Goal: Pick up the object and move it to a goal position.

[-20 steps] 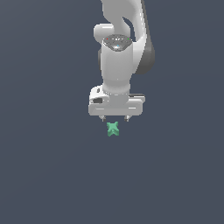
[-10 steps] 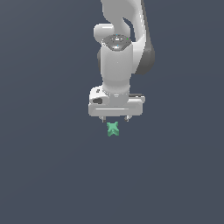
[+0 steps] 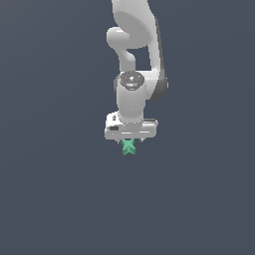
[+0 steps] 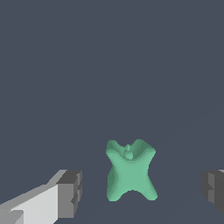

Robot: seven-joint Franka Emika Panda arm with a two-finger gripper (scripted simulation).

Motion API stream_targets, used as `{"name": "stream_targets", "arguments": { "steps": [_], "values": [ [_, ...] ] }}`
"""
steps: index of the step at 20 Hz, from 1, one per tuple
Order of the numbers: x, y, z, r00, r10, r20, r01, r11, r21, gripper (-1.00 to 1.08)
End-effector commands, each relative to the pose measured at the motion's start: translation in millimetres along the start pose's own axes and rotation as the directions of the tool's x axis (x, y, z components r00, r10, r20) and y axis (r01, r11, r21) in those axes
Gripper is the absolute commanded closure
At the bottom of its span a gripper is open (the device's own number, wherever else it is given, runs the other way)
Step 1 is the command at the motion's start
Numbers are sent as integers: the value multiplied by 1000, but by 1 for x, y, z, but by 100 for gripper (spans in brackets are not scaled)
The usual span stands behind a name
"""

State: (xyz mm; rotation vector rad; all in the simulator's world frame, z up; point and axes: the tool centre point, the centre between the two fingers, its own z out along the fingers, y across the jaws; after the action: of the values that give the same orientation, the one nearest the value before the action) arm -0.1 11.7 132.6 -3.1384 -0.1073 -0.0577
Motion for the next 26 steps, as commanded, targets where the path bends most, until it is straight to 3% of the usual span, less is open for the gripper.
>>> {"name": "stream_targets", "arguments": {
  "steps": [1,7,26],
  "values": [
    [-11,0,20,1000,-14,17,14,1000,0,-92],
    [-24,-1,41,999,-28,36,28,1000,1,-92],
    [-27,0,91,999,-29,37,29,1000,1,-92]
  ]
}}
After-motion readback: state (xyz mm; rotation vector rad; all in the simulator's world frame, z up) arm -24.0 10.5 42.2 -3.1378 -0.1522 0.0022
